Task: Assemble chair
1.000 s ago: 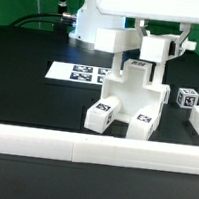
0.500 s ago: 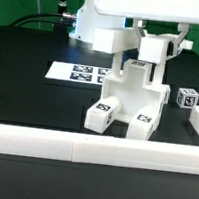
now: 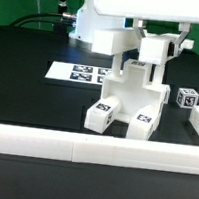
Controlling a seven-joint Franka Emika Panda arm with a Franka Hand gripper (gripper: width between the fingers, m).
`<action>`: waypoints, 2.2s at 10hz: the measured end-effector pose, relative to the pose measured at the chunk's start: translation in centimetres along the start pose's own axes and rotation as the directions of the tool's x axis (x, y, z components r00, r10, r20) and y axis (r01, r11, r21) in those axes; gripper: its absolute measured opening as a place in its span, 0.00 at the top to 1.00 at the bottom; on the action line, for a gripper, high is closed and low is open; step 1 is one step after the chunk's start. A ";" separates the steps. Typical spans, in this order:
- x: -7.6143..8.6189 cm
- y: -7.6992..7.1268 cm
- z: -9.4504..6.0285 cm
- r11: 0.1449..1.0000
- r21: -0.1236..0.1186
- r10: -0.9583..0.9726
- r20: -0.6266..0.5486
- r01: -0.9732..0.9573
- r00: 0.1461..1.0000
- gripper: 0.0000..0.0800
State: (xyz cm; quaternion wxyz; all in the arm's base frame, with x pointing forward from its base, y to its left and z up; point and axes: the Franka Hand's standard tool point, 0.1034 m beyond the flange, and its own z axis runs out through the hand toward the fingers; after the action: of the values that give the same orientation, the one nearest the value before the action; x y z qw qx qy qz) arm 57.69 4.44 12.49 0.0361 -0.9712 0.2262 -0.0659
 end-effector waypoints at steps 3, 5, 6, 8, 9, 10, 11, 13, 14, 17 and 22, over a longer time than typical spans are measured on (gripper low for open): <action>-0.6 0.1 0.5 1.000 0.003 -0.003 -0.016 0.003 1.000 0.64; -1.0 0.2 0.7 1.000 0.001 0.003 -0.007 -0.003 1.000 0.64; -1.0 0.3 0.9 1.000 0.003 0.012 -0.004 -0.012 1.000 0.64; -0.5 0.8 1.3 1.000 -0.003 0.010 -0.004 -0.010 1.000 0.64; -0.3 0.9 1.5 1.000 -0.005 0.011 -0.006 -0.011 1.000 0.64; -0.1 0.9 2.0 1.000 -0.011 0.009 -0.005 -0.009 1.000 0.64; 0.0 0.8 2.6 1.000 -0.018 0.007 -0.001 -0.007 1.000 0.64; 0.0 0.9 4.2 0.999 -0.034 0.004 0.006 -0.004 1.000 0.64; 0.1 1.0 4.9 0.999 -0.038 0.001 -0.005 -0.001 1.000 0.64; 1.0 0.9 5.0 1.000 -0.029 -0.003 -0.049 0.001 0.999 0.64; 1.2 0.8 5.0 1.000 -0.029 -0.004 -0.050 0.002 0.999 0.64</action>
Offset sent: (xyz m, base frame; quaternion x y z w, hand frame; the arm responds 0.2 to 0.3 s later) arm -0.0169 0.0114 -0.0101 0.0268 -0.0084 0.0119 0.9995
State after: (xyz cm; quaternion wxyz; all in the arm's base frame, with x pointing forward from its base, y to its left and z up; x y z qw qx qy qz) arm 59.12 3.44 7.59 0.0163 -0.9699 0.2266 -0.0871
